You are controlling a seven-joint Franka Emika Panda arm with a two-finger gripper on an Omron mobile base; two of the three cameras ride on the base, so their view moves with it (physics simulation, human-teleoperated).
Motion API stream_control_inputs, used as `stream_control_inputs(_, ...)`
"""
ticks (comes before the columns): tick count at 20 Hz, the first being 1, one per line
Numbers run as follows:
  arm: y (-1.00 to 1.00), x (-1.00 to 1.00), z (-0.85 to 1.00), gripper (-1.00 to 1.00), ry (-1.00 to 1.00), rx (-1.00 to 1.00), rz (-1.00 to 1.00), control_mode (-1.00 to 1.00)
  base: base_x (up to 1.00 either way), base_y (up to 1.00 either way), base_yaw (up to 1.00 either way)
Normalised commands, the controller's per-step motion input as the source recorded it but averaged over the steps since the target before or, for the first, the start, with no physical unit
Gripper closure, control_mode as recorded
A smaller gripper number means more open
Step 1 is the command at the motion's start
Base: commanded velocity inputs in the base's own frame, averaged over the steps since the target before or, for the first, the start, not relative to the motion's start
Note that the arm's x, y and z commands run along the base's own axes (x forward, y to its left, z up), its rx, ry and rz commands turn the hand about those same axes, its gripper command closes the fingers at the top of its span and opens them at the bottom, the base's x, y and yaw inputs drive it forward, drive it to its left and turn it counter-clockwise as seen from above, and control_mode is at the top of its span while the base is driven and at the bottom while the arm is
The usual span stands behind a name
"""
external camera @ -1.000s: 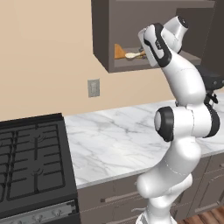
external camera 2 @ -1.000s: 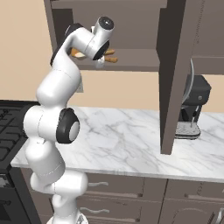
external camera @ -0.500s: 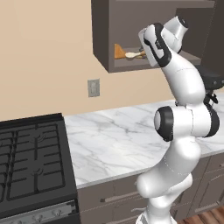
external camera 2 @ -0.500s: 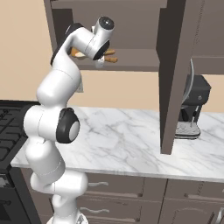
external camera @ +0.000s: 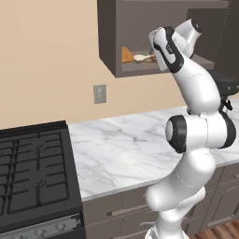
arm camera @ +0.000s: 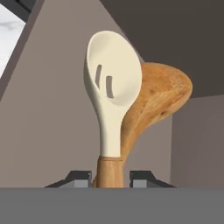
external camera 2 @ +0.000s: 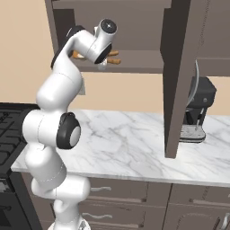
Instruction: Organize the utensils by type. Pick up the wooden spoons from the counter and place them in the open cabinet. Then pick up the metallic utensils from the counter and place them in the open drawer.
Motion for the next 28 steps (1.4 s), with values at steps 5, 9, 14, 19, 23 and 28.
stream_control_inputs(5,0.06,0.47,-0.31,1.0,-0.08,0.0,0.0,-1.0,0.0,0.0,0.0)
stream_control_inputs(9,0.04,0.49,-0.25,1.0,0.0,0.0,0.0,-1.0,0.0,0.0,0.0)
stream_control_inputs(14,0.01,0.49,-0.14,1.0,0.0,0.0,0.03,-1.0,0.0,0.0,0.0)
stream_control_inputs(19,0.07,0.45,-0.15,-1.0,0.0,0.0,0.05,-1.0,0.0,0.0,0.0)
stream_control_inputs(23,0.19,0.41,-0.25,-1.0,0.01,0.0,0.04,-1.0,0.0,0.0,0.0)
stream_control_inputs(28,0.12,0.39,-0.24,-1.0,0.0,0.0,0.05,-1.0,0.0,0.0,0.0)
